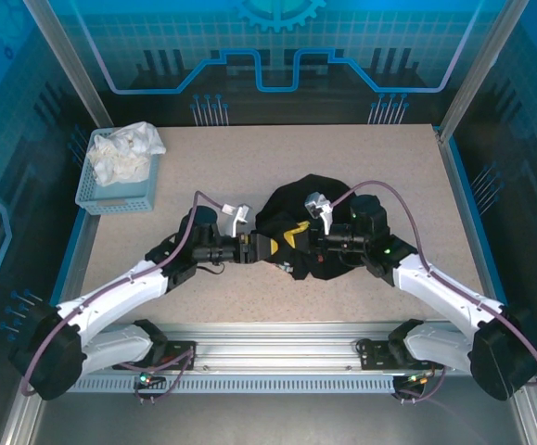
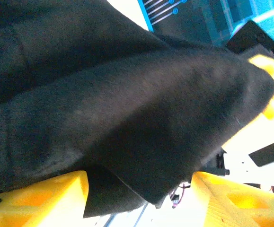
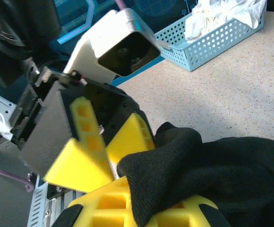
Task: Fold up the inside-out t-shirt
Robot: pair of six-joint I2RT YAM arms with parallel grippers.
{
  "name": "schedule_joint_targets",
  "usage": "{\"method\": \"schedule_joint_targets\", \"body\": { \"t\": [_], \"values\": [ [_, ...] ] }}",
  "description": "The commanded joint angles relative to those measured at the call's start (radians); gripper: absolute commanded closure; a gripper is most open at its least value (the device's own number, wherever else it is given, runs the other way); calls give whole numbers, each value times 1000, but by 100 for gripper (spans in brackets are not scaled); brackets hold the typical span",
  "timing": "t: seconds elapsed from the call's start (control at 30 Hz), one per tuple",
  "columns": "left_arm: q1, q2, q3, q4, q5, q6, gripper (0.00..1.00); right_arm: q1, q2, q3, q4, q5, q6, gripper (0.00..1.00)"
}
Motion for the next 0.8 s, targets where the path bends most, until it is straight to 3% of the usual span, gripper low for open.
{"method": "schedule_joint_targets", "body": {
  "t": [0.0, 0.13, 0.4, 0.5, 0.67, 0.77],
  "values": [
    [25, 36, 14, 121, 11, -59, 41, -14, -37, -2, 17, -2, 1, 100],
    [36, 82, 23, 188, 31, -83, 41, -15, -50, -14, 20, -18, -4, 100],
    [36, 131, 58, 283, 57, -96, 56, -14, -45, -17, 11, -37, -25, 100],
    [36, 138, 69, 297, 60, -93, 57, -15, -45, -17, -1, -39, -36, 100],
    [36, 155, 81, 320, 72, -98, 48, -14, -44, -15, 1, -47, -43, 100],
    [36, 168, 85, 339, 74, -109, 52, -13, -39, -14, 1, -54, -47, 100]
  ]
}}
